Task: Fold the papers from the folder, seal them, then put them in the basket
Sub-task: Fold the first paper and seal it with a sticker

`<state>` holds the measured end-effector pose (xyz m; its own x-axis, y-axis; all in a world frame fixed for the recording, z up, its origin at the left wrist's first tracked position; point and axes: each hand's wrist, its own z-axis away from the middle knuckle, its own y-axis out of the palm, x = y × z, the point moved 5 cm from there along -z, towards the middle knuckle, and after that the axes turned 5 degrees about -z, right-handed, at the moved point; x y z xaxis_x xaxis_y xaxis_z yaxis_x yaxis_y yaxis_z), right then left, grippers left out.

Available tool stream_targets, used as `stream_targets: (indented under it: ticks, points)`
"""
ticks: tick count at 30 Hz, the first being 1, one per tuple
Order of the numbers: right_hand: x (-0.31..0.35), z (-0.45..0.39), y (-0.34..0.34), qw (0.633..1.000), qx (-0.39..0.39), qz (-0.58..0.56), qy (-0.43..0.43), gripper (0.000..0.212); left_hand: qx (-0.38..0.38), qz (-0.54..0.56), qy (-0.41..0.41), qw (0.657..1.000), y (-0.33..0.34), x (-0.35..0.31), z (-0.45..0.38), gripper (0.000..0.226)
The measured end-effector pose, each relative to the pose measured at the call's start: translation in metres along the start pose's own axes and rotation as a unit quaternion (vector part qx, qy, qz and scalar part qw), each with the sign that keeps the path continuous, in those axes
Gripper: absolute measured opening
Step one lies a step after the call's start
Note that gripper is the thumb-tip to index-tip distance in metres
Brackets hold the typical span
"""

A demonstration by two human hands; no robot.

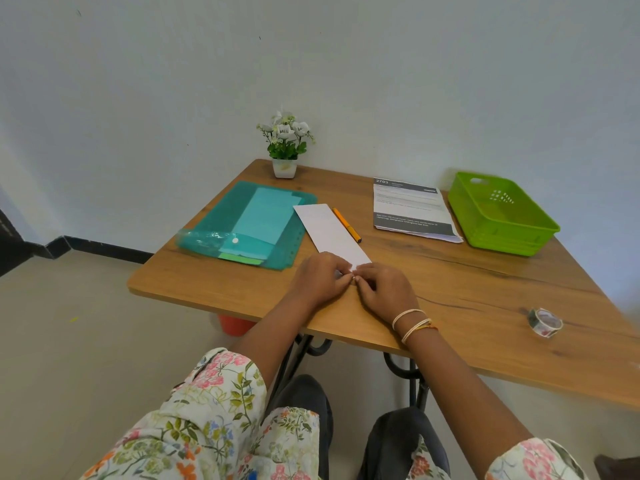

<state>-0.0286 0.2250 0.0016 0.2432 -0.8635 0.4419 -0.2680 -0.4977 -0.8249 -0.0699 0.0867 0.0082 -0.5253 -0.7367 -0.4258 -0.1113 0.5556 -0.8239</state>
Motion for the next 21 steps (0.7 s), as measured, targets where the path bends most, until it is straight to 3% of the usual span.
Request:
stream_targets:
  ticks: [10, 17, 21]
  points:
    - [-0.018, 0.008, -0.019, 0.992, -0.029, 0.063, 0.108, 0.032, 0.111, 0.007, 0.007, 0.994, 0.003, 0.02, 0.006, 0.032]
    - [-0.005, -0.009, -0.014, 0.982, 0.029, 0.073, 0.173, 0.027, 0.129, 0.046, -0.02, 0.99, 0.002, 0.022, 0.006, 0.029]
    - [-0.004, -0.023, -0.011, 0.965, 0.053, 0.011, 0.257, 0.023, 0.138, 0.067, -0.037, 0.987, 0.001, 0.022, 0.005, 0.029]
